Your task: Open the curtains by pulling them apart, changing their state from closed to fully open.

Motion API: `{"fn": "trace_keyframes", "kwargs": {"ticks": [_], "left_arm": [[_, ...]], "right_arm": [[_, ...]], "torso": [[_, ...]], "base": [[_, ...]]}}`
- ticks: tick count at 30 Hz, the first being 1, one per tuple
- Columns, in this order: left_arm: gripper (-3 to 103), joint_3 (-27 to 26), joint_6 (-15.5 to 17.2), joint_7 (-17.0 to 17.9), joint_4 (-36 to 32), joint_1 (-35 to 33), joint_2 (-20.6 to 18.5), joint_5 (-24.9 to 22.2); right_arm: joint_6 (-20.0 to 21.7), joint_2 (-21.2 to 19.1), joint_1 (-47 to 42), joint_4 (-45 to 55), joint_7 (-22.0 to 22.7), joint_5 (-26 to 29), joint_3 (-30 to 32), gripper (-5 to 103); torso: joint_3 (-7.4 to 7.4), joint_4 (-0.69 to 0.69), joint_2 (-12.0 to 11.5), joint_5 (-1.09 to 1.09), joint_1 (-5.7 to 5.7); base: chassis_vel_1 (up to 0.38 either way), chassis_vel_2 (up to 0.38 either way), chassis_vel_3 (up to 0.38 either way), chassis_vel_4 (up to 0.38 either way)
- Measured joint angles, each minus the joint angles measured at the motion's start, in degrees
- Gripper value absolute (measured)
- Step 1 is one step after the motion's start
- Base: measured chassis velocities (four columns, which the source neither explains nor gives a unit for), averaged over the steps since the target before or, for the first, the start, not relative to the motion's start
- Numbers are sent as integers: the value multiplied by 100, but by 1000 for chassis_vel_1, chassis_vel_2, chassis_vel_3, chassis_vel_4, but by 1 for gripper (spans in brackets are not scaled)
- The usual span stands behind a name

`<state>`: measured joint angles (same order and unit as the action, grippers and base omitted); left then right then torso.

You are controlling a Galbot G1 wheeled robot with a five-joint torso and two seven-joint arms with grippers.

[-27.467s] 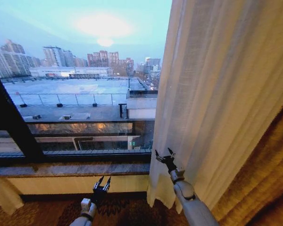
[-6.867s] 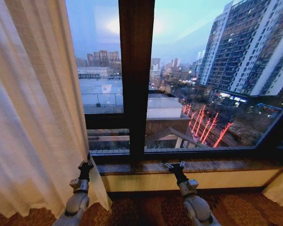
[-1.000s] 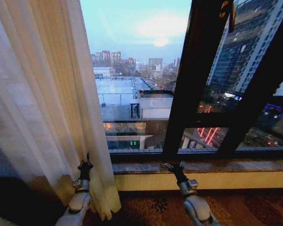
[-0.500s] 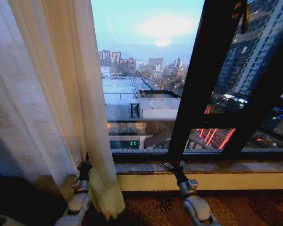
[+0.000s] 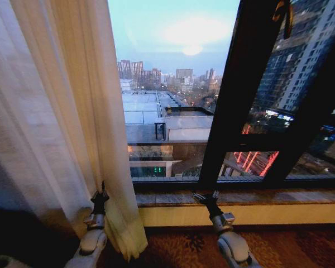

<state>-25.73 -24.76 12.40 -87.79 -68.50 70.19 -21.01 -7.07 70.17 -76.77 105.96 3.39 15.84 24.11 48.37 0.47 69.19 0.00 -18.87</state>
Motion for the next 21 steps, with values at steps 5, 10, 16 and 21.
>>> {"fn": "trace_keyframes", "kwargs": {"ticks": [5, 10, 16, 21], "left_arm": [[0, 9, -21, -10, 1, 3, 0, 9], [0, 18, -21, -10, 4, 11, 0, 13], [0, 23, -10, -9, 25, 20, 0, 12], [0, 20, -8, -10, 32, 29, -5, 9]], "right_arm": [[0, 0, 0, 0, 0, 0, -2, 100], [0, 1, 0, 0, 0, 0, -2, 100], [0, 0, 0, 0, 0, 0, 0, 100], [0, 0, 0, 0, 0, 0, 0, 100]], "torso": [[0, -1, 0, -1, 0], [0, -2, 0, -2, 0], [0, 0, 0, 1, 0], [0, 0, 0, -2, 0]], "base": [[135, 141, -149, -131], [54, 58, -49, -55], [0, 0, 0, 0], [0, 0, 0, 0]]}}
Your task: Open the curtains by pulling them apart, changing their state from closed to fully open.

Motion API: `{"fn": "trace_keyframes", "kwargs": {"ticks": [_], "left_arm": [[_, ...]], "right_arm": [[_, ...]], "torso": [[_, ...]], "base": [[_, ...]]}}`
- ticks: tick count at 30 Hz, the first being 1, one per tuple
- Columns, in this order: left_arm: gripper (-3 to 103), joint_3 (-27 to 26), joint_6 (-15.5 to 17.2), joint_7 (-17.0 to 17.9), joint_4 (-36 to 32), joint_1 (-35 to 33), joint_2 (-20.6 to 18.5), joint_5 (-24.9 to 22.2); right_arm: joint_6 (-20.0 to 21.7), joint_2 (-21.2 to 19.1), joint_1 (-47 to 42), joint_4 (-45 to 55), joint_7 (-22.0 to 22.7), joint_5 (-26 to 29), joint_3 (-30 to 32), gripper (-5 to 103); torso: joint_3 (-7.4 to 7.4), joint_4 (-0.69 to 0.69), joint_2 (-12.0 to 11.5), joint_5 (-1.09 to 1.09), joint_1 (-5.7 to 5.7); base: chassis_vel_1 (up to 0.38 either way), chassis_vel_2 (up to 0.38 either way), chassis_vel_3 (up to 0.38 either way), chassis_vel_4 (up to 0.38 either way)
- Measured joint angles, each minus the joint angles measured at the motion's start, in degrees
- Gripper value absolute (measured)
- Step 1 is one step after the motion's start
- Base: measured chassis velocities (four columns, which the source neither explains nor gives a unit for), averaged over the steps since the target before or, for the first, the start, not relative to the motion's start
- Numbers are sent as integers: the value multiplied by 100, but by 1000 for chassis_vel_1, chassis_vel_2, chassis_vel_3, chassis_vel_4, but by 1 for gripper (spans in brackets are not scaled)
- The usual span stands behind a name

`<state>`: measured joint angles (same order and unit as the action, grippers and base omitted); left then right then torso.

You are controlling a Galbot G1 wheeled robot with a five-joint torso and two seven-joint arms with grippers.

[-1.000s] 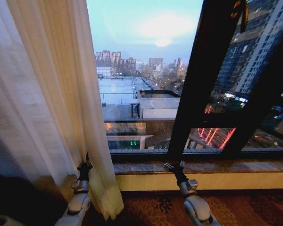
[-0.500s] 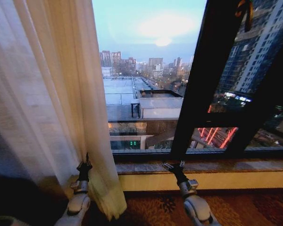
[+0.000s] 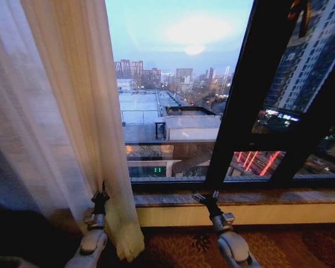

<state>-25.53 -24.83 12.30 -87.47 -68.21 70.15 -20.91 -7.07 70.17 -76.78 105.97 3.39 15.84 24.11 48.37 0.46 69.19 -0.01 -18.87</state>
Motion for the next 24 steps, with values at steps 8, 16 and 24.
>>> {"fn": "trace_keyframes", "kwargs": {"ticks": [8, 16, 24], "left_arm": [[0, 2, 1, -15, -3, -4, 0, 2], [0, 17, 5, -21, 0, 5, 14, 44], [0, 10, 143, 188, 161, 219, -89, 19]], "right_arm": [[0, 0, 0, 0, 0, 0, 0, 100], [0, 0, 0, 0, 0, 0, -2, 100], [0, 0, 0, 0, 0, 0, -1, 100]], "torso": [[0, 0, -1, 2, -1], [0, -1, 0, 1, -1], [0, 0, 0, 1, -1]], "base": [[47, 49, -51, -51], [48, 54, -67, -68], [0, 0, 0, 0]]}}
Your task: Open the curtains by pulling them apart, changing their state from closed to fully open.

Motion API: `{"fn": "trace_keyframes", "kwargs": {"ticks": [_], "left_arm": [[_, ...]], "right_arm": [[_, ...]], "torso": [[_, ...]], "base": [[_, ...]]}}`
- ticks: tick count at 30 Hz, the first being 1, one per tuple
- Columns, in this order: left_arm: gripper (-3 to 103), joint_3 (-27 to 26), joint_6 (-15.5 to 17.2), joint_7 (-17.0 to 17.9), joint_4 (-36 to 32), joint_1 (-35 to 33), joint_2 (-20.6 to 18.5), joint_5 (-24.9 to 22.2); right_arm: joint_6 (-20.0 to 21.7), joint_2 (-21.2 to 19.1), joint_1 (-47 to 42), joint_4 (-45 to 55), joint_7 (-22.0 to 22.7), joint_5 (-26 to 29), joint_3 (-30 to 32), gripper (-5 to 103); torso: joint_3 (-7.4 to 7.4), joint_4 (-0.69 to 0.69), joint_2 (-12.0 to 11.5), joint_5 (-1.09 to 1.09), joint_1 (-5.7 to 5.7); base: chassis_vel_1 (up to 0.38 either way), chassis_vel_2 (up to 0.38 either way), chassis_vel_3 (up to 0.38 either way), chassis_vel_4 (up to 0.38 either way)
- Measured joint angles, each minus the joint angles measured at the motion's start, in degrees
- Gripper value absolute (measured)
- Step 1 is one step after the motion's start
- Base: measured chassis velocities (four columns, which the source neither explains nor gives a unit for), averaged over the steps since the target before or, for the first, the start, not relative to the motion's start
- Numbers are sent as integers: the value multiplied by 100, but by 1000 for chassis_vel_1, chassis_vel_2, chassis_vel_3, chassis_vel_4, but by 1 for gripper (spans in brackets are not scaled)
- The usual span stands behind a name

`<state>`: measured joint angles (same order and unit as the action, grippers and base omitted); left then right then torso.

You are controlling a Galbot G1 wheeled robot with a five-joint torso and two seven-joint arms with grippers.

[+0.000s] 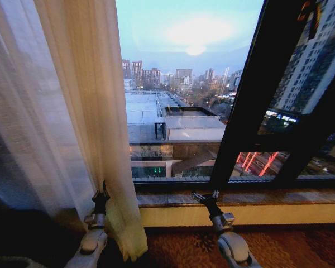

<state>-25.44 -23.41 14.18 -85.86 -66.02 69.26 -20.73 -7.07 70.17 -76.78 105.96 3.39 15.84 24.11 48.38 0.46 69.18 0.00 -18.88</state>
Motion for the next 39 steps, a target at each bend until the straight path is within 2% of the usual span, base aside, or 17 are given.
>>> {"fn": "trace_keyframes", "kwargs": {"ticks": [5, 13, 19, 28, 39], "left_arm": [[0, -39, 212, 358, 340, 516, -172, -175], [0, -86, 292, 528, 629, 877, -248, -300], [0, -332, 296, 626, 883, 1017, -259, -352], [0, -704, 226, 779, 1439, 1296, -552, -413], [0, -1308, 285, 1258, 2137, 1694, -910, -252]], "right_arm": [[0, 0, 0, 0, -1, 0, 0, 100], [0, 0, 0, 0, 0, 0, 0, 100], [0, 0, 0, 0, 0, 0, -1, 100], [0, 0, 0, 0, 0, 0, 0, 100], [0, 0, 0, 0, 0, 0, 0, 100]], "torso": [[0, 0, 0, -2, 0], [1, 0, 0, -1, 0], [0, 0, 0, -1, 0], [0, -1, 0, -2, 0], [0, -1, 0, -2, 0]], "base": [[0, 0, 0, 0], [0, 0, 0, 0], [0, 0, 0, 0], [0, 0, 0, 0], [0, 0, 0, 0]]}}
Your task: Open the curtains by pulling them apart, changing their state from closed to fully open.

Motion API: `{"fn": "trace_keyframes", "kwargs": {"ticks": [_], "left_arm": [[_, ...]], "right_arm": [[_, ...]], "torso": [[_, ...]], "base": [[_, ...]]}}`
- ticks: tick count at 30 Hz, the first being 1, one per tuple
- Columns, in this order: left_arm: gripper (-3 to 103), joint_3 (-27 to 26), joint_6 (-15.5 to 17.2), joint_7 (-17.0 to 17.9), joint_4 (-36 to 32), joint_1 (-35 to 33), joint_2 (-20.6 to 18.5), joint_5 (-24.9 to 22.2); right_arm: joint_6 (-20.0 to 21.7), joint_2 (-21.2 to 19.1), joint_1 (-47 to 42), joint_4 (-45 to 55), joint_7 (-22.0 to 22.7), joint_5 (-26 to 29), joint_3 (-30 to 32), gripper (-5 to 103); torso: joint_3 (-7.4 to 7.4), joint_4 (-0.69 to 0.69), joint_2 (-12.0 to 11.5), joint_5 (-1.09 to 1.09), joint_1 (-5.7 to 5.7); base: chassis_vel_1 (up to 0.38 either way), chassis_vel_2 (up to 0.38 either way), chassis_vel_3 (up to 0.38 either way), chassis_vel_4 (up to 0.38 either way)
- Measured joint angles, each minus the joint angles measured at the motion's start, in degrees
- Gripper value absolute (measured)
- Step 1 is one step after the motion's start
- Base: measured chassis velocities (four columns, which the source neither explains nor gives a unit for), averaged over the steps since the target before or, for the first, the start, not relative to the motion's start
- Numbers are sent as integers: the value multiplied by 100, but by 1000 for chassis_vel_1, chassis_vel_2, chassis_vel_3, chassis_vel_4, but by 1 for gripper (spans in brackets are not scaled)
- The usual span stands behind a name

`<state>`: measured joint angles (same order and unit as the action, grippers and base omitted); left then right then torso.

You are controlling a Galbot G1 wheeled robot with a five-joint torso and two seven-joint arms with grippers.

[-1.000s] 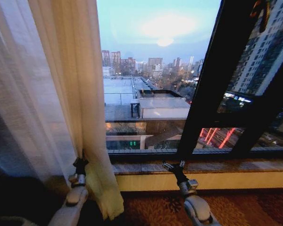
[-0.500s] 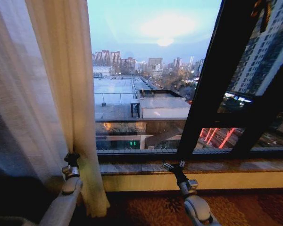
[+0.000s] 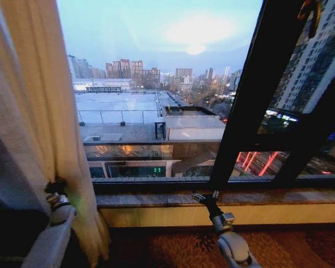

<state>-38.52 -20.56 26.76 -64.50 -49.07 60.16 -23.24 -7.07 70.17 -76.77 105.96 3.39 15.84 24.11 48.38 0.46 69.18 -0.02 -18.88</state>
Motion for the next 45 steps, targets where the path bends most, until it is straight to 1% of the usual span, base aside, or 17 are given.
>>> {"fn": "trace_keyframes", "kwargs": {"ticks": [4, 17, 23, 28, 30, 31, 34, 35, 36, 37, 39, 40, 41, 42, 43, 44, 45], "left_arm": [[0, -142, 12, 93, 289, 139, -159, -22], [0, -412, -33, 372, 971, 432, -483, -30], [0, -469, -59, 420, 1052, 425, -574, -33], [0, -472, -71, 374, 828, 263, -520, -22], [0, -463, -44, 242, 501, 95, -428, -14], [0, -463, -44, 242, 501, 95, -428, -14], [-1, -414, 157, 30, -136, -235, -247, 3], [-1, -414, 157, 30, -136, -235, -247, 3], [4, -406, 191, 4, -251, -292, -205, 6], [10, -370, 282, -51, -603, -461, -76, 8], [20, -335, 350, -107, -976, -651, 57, 8], [20, -321, 395, -138, -1194, -773, 125, 5], [20, -321, 395, -138, -1194, -773, 125, 5], [31, -308, 463, -192, -1514, -971, 215, -1], [31, -300, 502, -229, -1706, -1097, 262, -10], [31, -300, 502, -229, -1706, -1097, 262, -10], [42, -282, 581, -328, -2125, -1410, 359, -23]], "right_arm": [[0, 0, 0, 0, 0, 0, 0, 100], [0, 0, 0, 0, 0, 0, 0, 100], [0, 0, 0, 0, 0, 0, 0, 100], [0, 0, 0, 0, 0, 0, 0, 100], [0, 0, 0, 0, 0, 0, 0, 100], [0, 0, 0, 0, 0, 0, 0, 100], [0, 0, 0, 0, 0, 0, 0, 100], [0, 0, 0, 0, 0, 0, 0, 100], [0, 0, 0, 0, 0, 0, 0, 100], [0, 0, 0, 0, 0, 0, 0, 100], [0, 0, 0, 0, 0, 0, 0, 100], [0, 0, 0, 0, 0, 0, 0, 100], [0, 0, 0, 0, 0, 0, 0, 100], [1, 0, 0, 0, 0, 0, 0, 100], [0, 0, 0, 0, 0, 0, 0, 100], [0, 0, 0, 0, 0, 0, 0, 100], [0, 0, 0, 0, 0, 0, 0, 100]], "torso": [[0, 0, 0, 1, 0], [0, 0, 0, 1, 0], [0, 0, 0, 1, 1], [0, 0, 0, 2, 1], [0, 1, 0, 2, 0], [0, 1, 0, 2, 0], [0, 0, 0, 2, 1], [0, 0, 0, 2, 1], [0, 0, 0, 2, 1], [0, 1, 0, 3, 1], [0, 1, 0, 3, 1], [0, 2, 0, 3, 1], [0, 2, 0, 3, 1], [0, 1, 0, 3, 0], [0, 1, 0, 3, 1], [0, 1, 0, 3, 1], [-1, 2, 0, 5, 1]], "base": [[0, 0, 0, 0], [0, 0, 0, 0], [0, 0, 0, 0], [0, 0, 0, 0], [0, 0, 0, 0], [0, 0, 0, 0], [0, 0, 0, 0], [0, 0, 0, 0], [0, 0, 0, 0], [0, 0, 0, 0], [0, 0, 0, 0], [0, 0, 0, 0], [0, 0, 0, 0], [0, 0, 0, 0], [0, 0, 0, 0], [0, 0, 0, 0], [0, 0, 0, 0]]}}
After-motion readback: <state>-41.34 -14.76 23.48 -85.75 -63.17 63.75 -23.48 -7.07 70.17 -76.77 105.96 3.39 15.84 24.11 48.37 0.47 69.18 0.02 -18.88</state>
